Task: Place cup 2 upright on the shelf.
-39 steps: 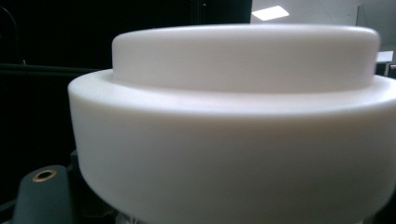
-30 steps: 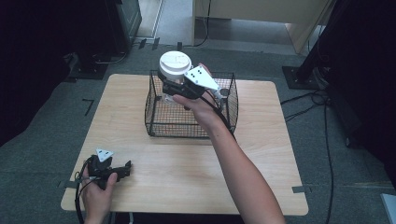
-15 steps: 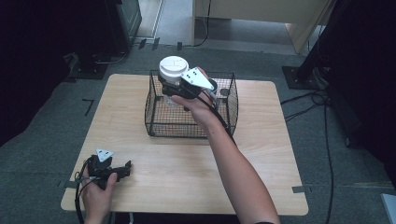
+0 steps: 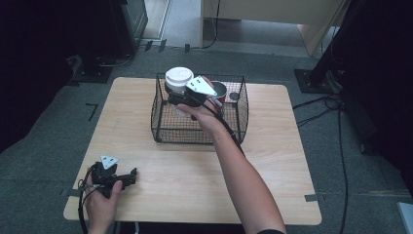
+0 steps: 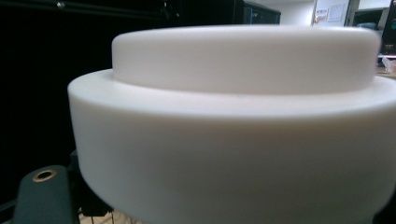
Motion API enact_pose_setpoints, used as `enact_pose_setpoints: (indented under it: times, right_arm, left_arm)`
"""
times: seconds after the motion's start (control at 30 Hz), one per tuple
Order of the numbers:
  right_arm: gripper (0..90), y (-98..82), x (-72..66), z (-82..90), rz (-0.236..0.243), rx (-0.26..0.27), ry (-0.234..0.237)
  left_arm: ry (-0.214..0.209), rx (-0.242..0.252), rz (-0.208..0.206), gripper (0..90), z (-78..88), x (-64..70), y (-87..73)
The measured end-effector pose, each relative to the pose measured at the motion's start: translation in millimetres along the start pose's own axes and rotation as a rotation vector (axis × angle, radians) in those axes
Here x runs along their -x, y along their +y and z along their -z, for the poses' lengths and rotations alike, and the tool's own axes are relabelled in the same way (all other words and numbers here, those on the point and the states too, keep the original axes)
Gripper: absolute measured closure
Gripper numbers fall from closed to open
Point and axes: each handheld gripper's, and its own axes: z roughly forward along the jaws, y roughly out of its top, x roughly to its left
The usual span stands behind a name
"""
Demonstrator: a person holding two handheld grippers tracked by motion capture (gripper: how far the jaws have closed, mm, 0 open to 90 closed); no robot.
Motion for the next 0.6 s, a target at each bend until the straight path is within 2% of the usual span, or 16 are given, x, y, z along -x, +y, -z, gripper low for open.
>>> enact_pose_setpoints:
  times: [0.6]
  right_arm:
    - [15.8, -26.7, 2.1, -19.5, 0.027, -0.101, 0.021]
  left_arm:
    - [0.0, 0.0, -0.001, 0.0, 0.0, 0.0, 0.0]
